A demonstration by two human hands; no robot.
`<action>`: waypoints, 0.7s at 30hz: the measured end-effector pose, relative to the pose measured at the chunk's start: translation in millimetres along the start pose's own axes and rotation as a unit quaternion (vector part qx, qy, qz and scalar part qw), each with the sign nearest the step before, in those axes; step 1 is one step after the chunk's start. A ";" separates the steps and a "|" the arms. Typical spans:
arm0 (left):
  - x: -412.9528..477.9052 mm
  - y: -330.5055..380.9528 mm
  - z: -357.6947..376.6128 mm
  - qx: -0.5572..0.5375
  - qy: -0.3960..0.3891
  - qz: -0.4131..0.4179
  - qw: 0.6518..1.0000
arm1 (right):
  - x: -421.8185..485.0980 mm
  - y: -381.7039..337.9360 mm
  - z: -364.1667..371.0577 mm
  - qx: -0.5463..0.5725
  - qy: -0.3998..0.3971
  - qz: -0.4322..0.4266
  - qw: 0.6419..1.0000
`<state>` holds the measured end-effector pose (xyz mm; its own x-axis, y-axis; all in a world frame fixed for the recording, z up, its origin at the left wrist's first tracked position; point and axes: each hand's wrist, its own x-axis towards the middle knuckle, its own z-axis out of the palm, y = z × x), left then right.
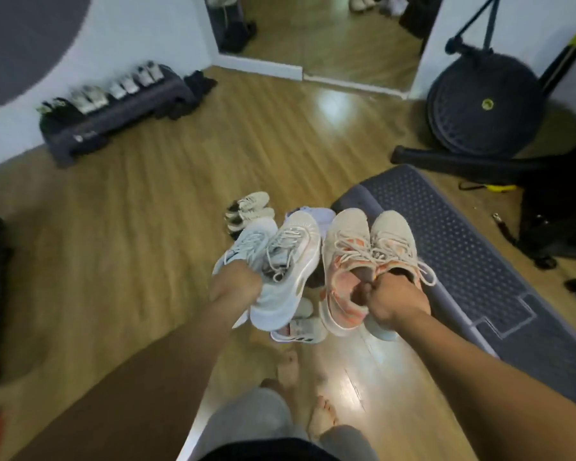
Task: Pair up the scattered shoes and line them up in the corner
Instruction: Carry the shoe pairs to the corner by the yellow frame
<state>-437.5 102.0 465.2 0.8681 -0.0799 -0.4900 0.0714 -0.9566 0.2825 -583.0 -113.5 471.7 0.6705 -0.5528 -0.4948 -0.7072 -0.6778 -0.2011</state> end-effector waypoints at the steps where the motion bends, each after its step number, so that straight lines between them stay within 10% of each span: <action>1: 0.1 -15.1 -9.1 -0.005 0.016 -0.003 1.000 | -3.3 -14.9 -1.6 -0.011 0.004 -0.019 1.000; 21: 23.9 -378.2 -140.8 -0.258 0.073 -0.240 0.933 | -57.7 -368.6 106.9 -0.128 -0.032 -0.218 0.967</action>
<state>-374.6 501.3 462.8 0.7303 0.3977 -0.5555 0.6632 -0.6079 0.4366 -385.0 220.1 484.0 0.8713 -0.1615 -0.4635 -0.2764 -0.9418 -0.1914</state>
